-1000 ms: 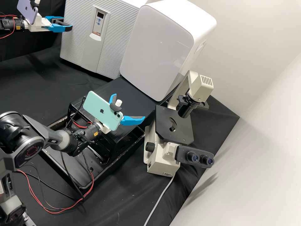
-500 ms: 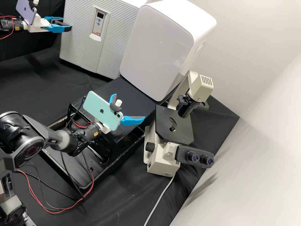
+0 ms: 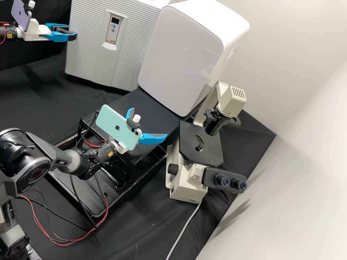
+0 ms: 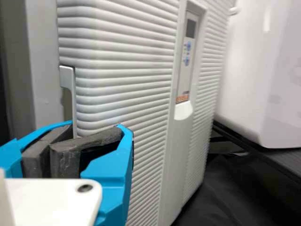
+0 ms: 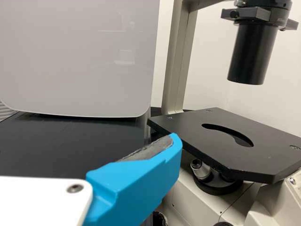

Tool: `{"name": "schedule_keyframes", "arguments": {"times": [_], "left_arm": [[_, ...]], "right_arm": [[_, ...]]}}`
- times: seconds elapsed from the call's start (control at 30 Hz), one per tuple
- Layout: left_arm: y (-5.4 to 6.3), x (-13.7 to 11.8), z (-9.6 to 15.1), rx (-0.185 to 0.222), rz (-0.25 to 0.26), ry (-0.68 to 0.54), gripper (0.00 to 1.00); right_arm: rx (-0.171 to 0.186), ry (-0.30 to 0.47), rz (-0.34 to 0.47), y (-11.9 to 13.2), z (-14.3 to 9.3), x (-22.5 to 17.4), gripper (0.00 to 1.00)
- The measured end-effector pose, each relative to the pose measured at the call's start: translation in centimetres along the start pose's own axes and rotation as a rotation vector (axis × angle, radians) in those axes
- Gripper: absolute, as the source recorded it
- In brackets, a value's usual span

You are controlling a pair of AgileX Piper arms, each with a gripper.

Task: Open the incubator door

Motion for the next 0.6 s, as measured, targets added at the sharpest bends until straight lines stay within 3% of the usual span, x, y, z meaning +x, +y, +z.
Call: {"name": "schedule_keyframes", "arguments": {"times": [0.1,0.23,0.5,0.6], "left_arm": [[-0.3,-1.0,0.6,-0.008,0.012,-0.034,0.00],[0.4,-3.2,2.2,-0.013,0.072,-0.088,0.00],[1.4,-7.9,2.7,-0.049,0.174,0.010,0.00],[1.2,-8.8,2.7,-0.063,0.180,0.034,0.00]], "right_arm": [[0.000,0.000,0.000,0.0,0.0,0.0,1.00],[0.000,0.000,0.000,0.0,0.0,0.0,1.00],[0.000,0.000,0.000,0.0,0.0,0.0,1.00],[0.000,0.000,0.000,0.0,0.0,0.0,1.00]]}}
